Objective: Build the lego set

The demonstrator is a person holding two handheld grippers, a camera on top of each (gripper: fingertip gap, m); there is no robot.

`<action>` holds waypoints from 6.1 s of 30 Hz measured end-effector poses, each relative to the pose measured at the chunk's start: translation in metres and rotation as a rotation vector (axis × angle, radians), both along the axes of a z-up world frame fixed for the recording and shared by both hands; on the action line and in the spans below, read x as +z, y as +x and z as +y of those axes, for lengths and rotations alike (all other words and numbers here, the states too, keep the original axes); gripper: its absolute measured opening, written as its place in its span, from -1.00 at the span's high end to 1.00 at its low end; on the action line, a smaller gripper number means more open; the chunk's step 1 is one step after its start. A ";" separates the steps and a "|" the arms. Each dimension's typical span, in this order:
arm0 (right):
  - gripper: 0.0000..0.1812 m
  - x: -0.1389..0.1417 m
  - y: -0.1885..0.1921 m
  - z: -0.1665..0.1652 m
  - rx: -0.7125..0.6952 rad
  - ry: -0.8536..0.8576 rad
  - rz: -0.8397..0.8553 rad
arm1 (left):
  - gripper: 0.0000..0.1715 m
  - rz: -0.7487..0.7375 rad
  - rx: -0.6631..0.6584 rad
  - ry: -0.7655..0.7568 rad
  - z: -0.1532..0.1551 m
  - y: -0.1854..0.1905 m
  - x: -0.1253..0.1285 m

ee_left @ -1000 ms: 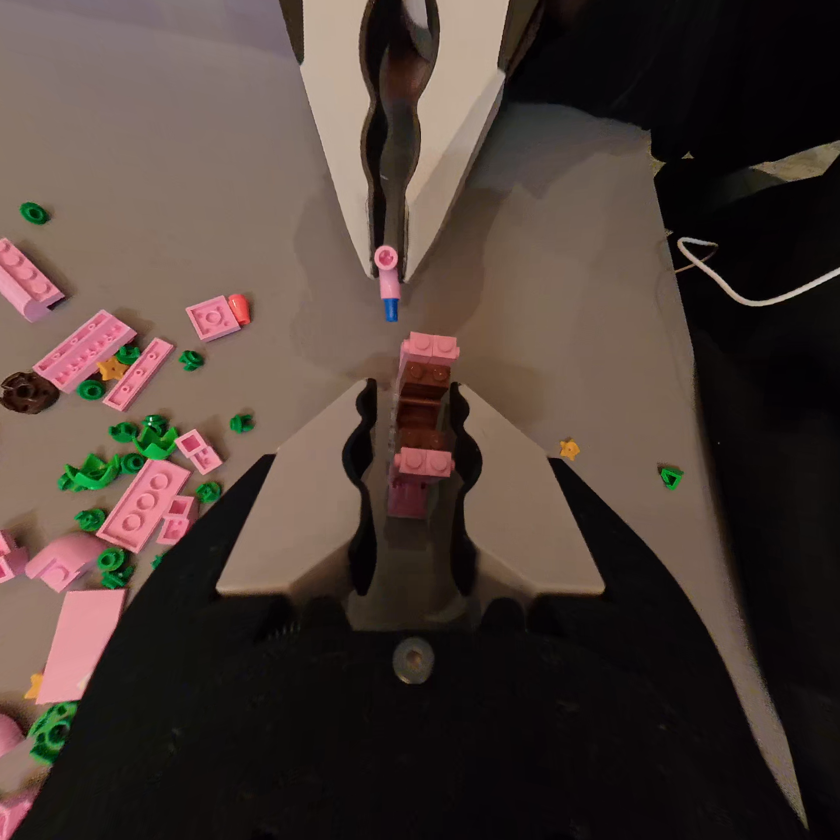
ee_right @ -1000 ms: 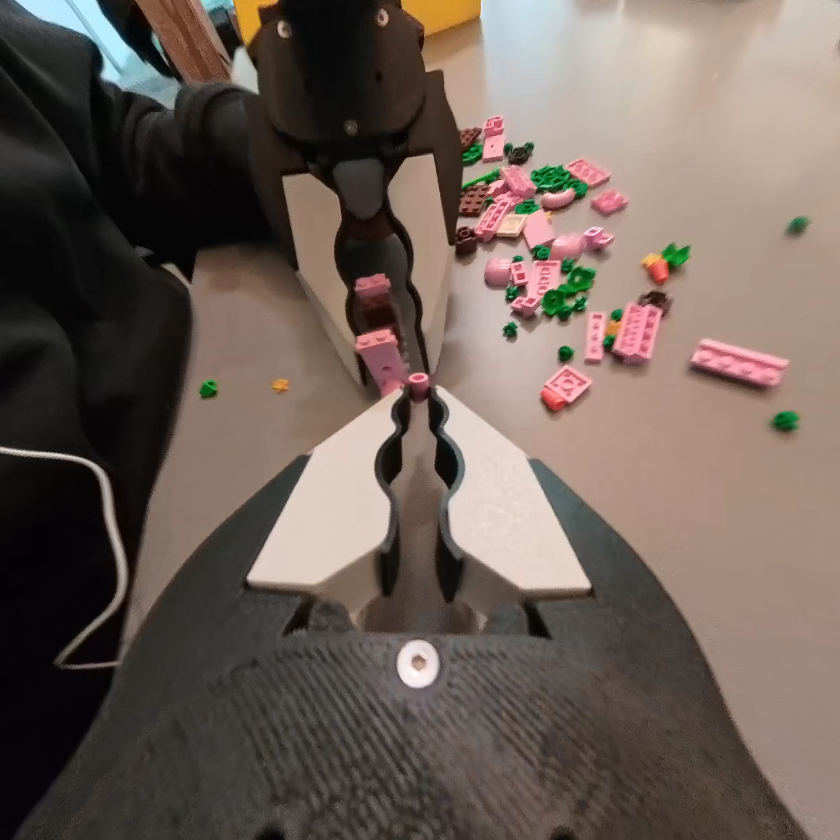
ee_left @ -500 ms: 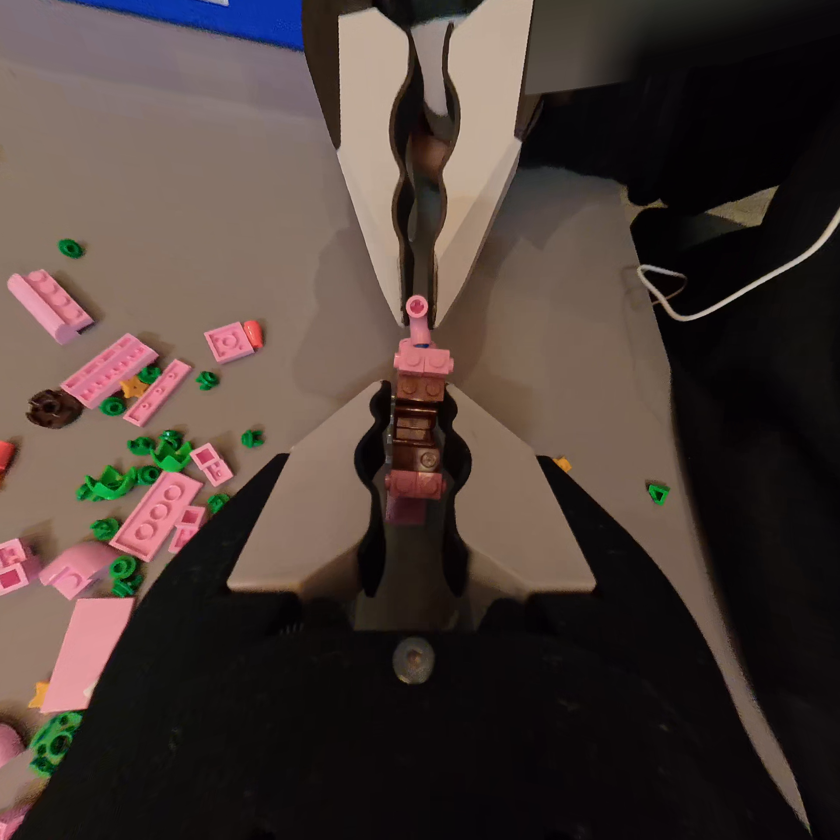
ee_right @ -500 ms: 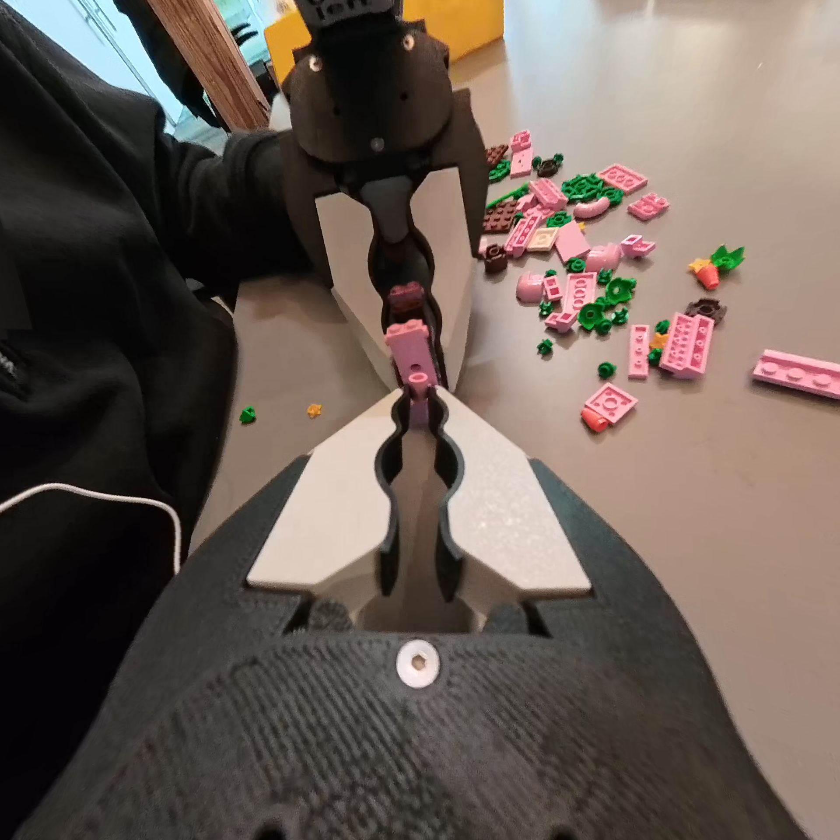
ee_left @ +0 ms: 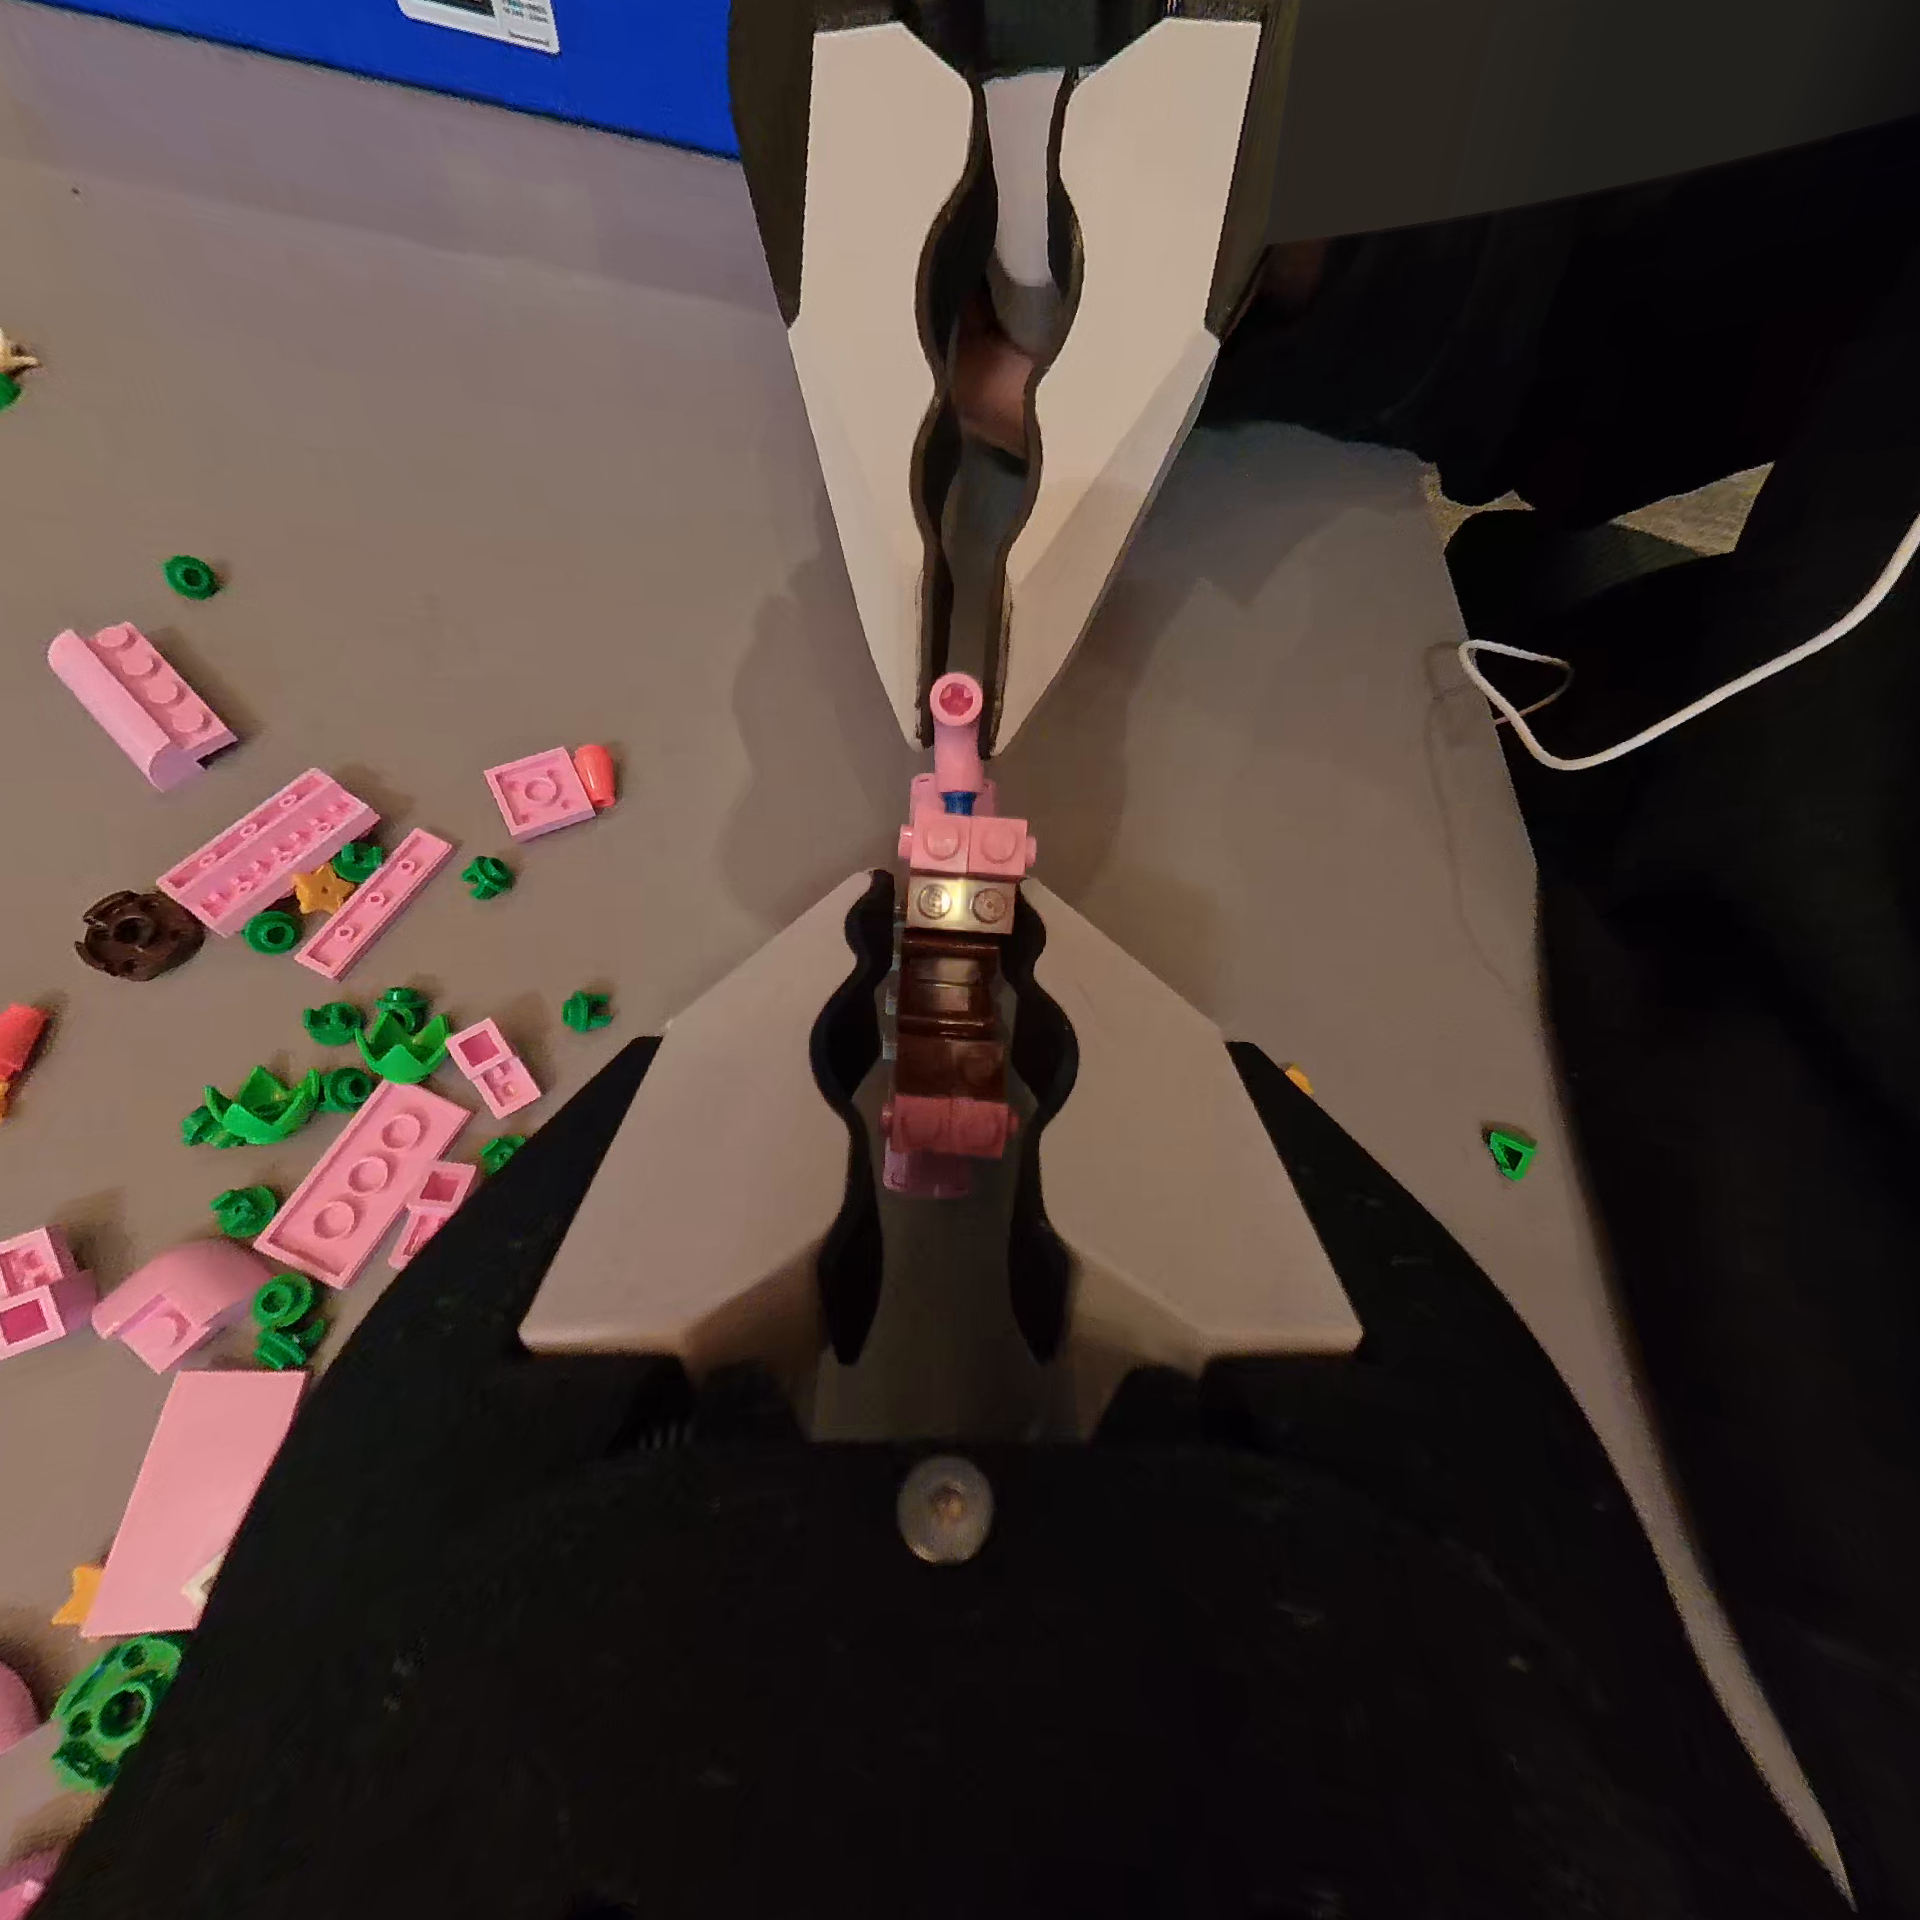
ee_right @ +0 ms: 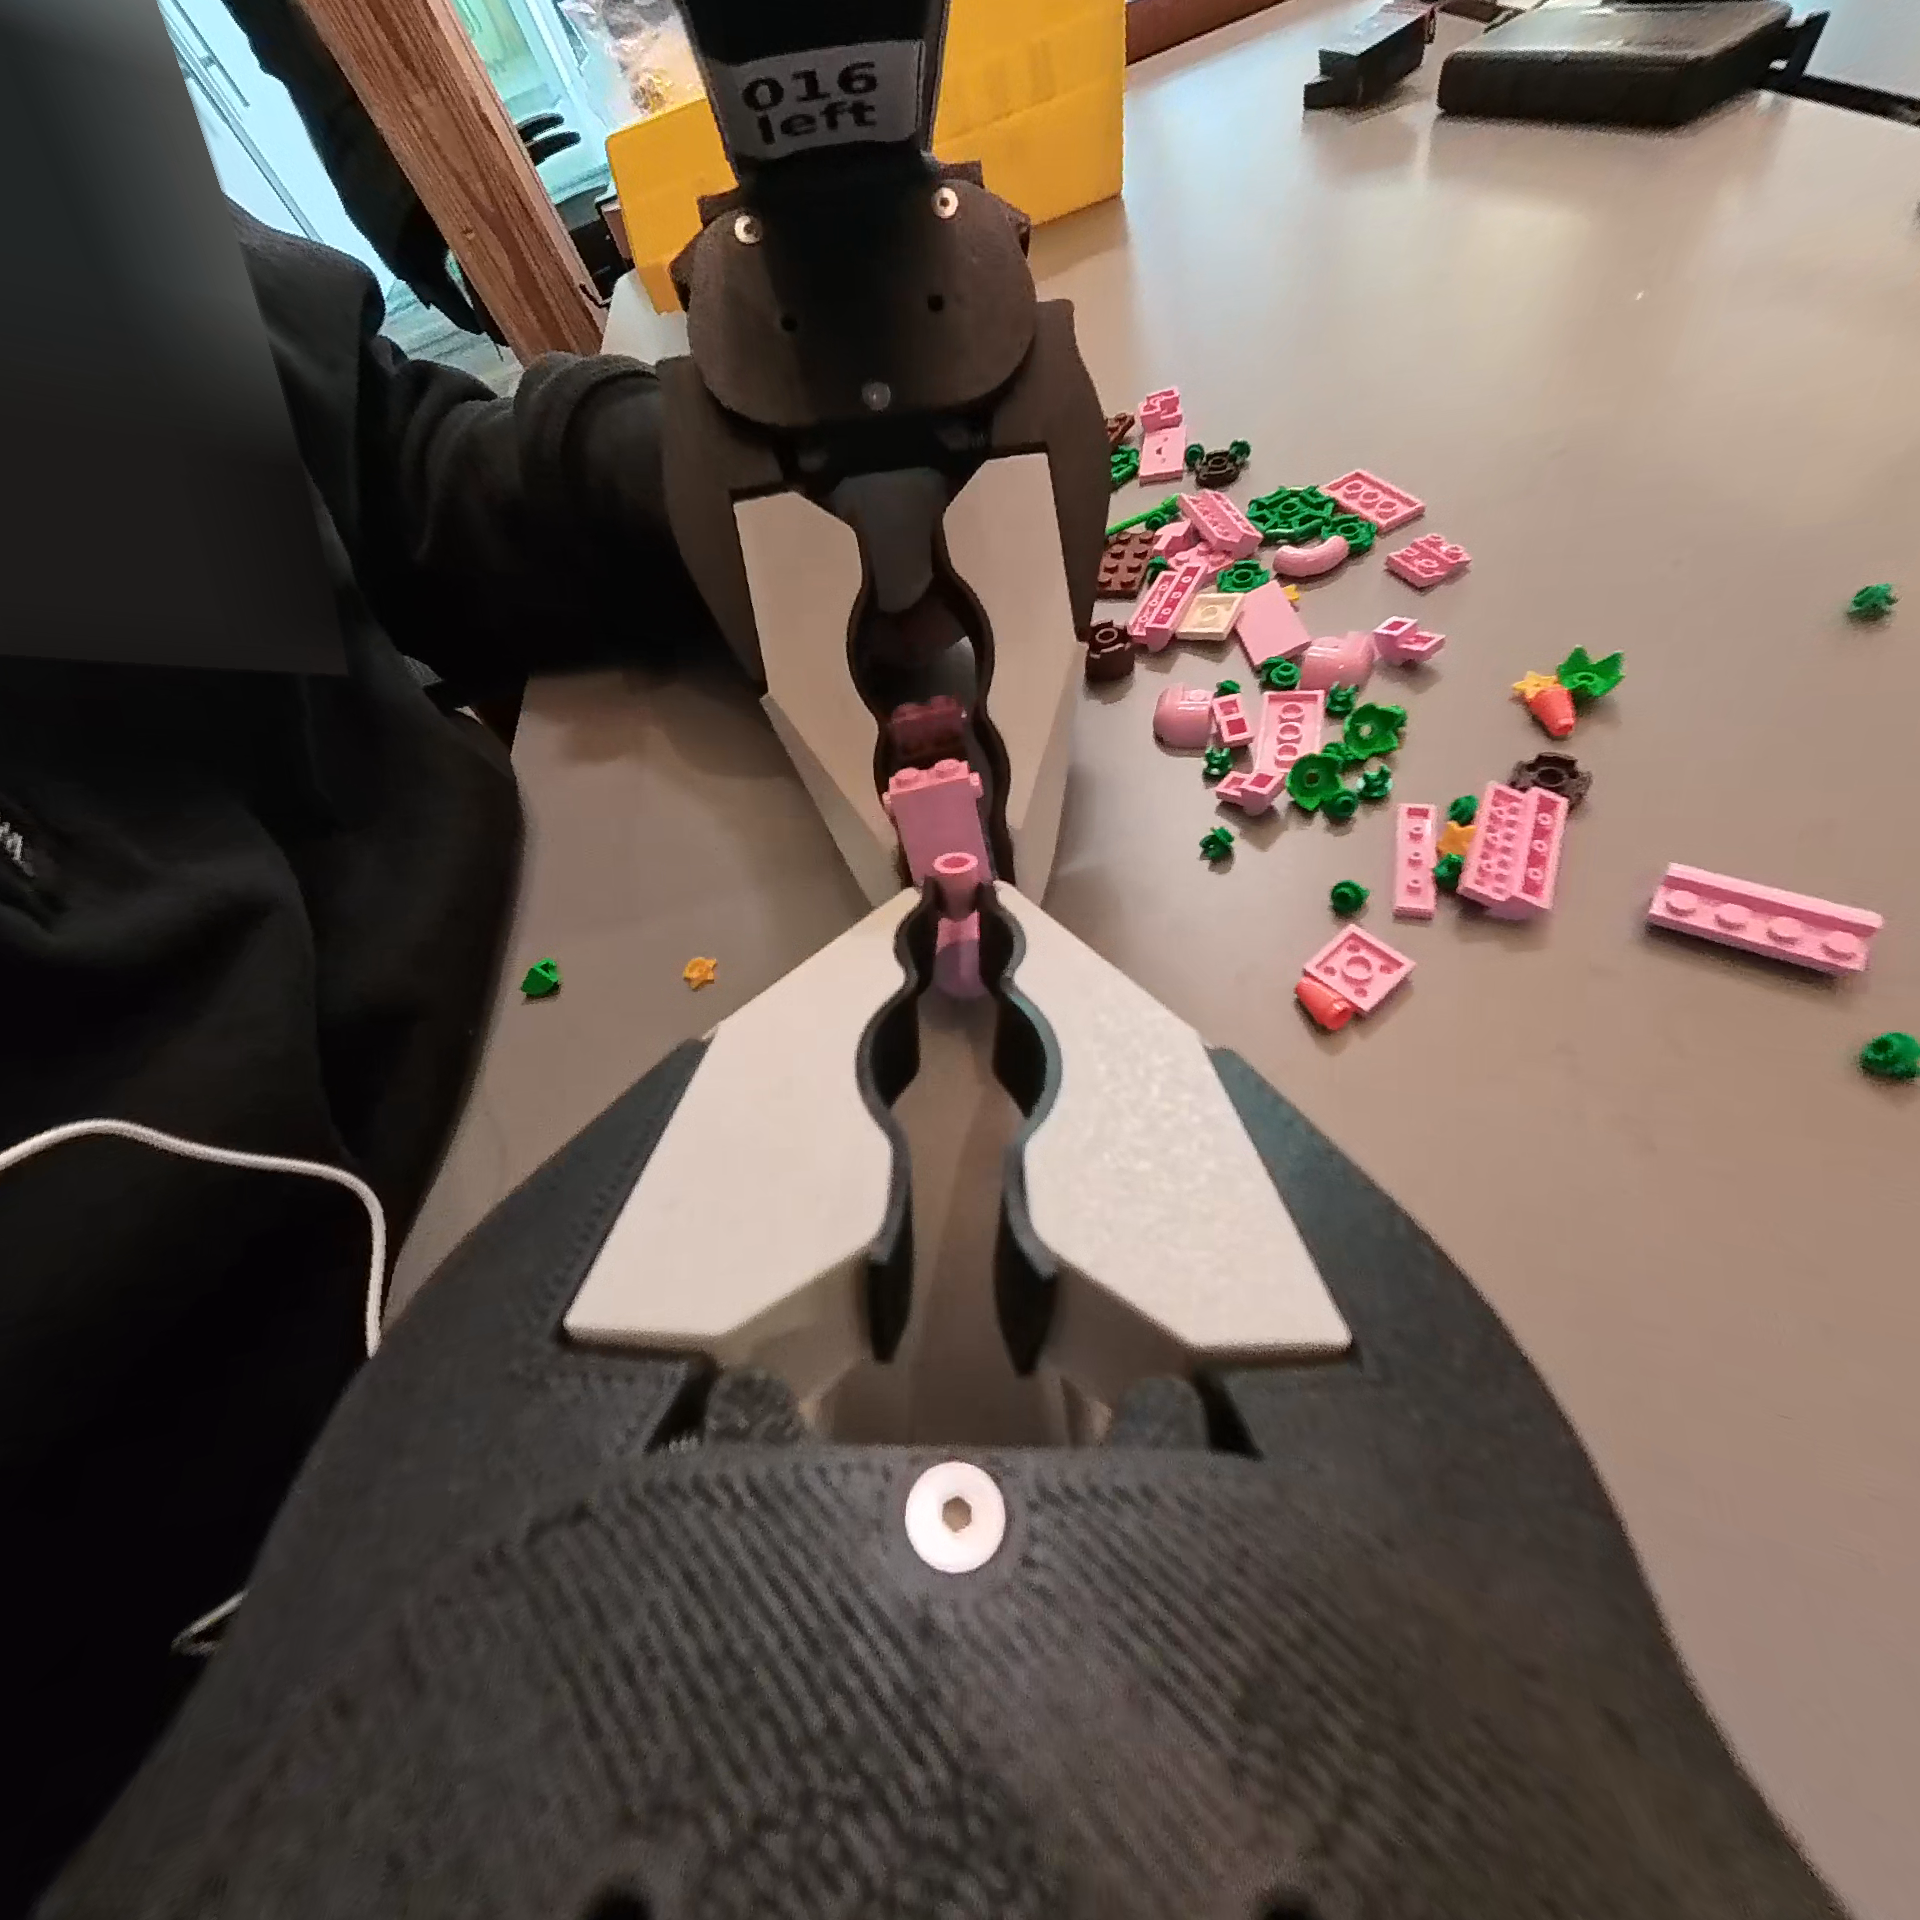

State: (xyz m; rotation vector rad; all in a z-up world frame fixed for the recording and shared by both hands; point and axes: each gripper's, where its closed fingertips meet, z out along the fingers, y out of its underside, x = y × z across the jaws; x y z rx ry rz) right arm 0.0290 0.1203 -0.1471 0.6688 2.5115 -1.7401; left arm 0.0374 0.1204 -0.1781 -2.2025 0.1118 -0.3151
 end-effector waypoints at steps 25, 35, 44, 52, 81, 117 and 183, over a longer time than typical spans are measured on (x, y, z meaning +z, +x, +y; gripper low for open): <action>0.94 -0.017 -0.002 0.001 -0.016 0.081 -0.072 | 0.77 -0.035 -0.005 -0.052 -0.005 -0.001 -0.007; 0.94 0.012 -0.016 0.011 -0.095 -0.058 -0.001 | 0.83 -0.108 -0.045 0.255 -0.011 -0.002 0.048; 0.94 0.036 -0.026 0.022 -0.158 -0.153 0.088 | 0.84 -0.370 -0.084 0.647 -0.036 -0.010 0.121; 0.94 0.051 -0.020 0.022 -0.134 -0.235 0.081 | 0.84 -0.362 -0.143 0.679 -0.037 0.002 0.127; 0.94 0.031 -0.006 -0.002 -0.036 -0.201 -0.029 | 0.83 -0.096 0.020 0.230 -0.004 -0.006 0.046; 0.94 0.009 -0.009 0.001 -0.053 -0.127 -0.125 | 0.84 -0.025 0.018 0.109 0.003 -0.003 0.017; 0.95 0.061 -0.003 -0.012 -0.026 -0.374 0.128 | 1.00 -0.138 0.025 0.303 0.002 0.003 0.060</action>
